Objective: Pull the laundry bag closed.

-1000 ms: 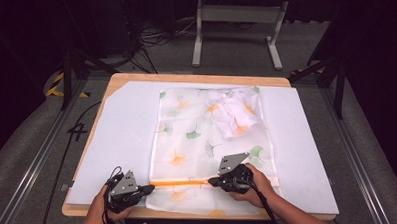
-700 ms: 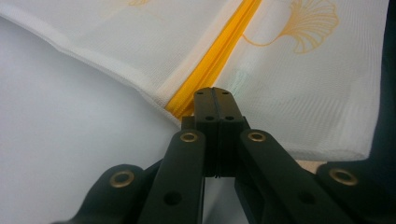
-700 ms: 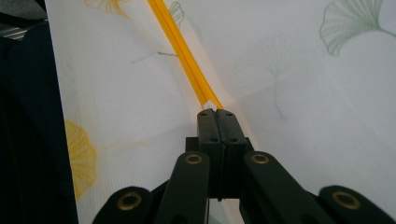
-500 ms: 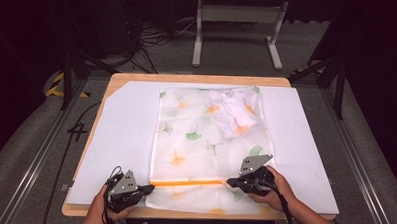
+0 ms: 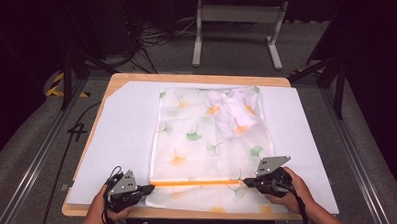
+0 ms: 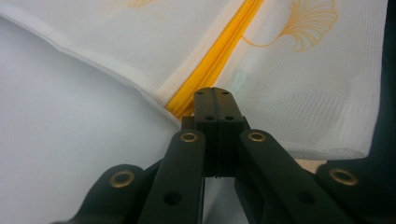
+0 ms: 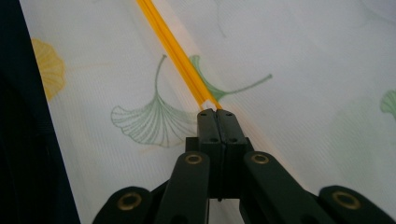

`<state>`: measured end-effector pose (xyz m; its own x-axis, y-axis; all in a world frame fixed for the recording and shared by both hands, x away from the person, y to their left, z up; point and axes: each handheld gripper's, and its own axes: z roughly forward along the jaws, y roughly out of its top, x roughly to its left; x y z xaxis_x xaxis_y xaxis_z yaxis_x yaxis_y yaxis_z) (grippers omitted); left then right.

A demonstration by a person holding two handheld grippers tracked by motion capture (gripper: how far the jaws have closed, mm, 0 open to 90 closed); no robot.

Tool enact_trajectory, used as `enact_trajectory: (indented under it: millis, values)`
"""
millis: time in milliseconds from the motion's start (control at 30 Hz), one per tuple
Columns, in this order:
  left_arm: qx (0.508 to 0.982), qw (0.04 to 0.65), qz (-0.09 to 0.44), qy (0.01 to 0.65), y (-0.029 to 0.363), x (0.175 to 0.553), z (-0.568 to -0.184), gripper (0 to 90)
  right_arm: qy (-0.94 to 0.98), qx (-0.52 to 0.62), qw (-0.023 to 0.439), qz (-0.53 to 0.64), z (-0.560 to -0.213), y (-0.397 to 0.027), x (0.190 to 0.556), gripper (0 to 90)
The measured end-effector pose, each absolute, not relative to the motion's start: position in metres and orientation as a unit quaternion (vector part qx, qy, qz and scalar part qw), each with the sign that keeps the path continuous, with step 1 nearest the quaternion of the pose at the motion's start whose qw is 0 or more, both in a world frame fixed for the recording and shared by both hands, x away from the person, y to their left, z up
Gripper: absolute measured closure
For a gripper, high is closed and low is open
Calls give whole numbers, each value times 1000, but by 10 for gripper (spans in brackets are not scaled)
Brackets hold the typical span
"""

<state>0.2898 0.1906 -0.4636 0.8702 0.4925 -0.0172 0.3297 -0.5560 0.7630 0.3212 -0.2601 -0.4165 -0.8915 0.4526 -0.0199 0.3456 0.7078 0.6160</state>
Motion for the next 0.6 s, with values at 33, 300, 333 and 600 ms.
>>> enact_trajectory:
  millis: [33,300,333,600]
  values:
    - [876,409,99,235,191,290,-464,900,920,220,85,314,-416,-264,321,900]
    - [875,411,96,236,191,290,-464,900,917,241,96,302,-415,-291,317,900]
    - [875,412,95,236,191,290,-464,900,917,243,98,300,-415,-294,317,900]
    - [875,412,94,236,192,291,-464,900,911,263,98,301,-418,-314,314,900]
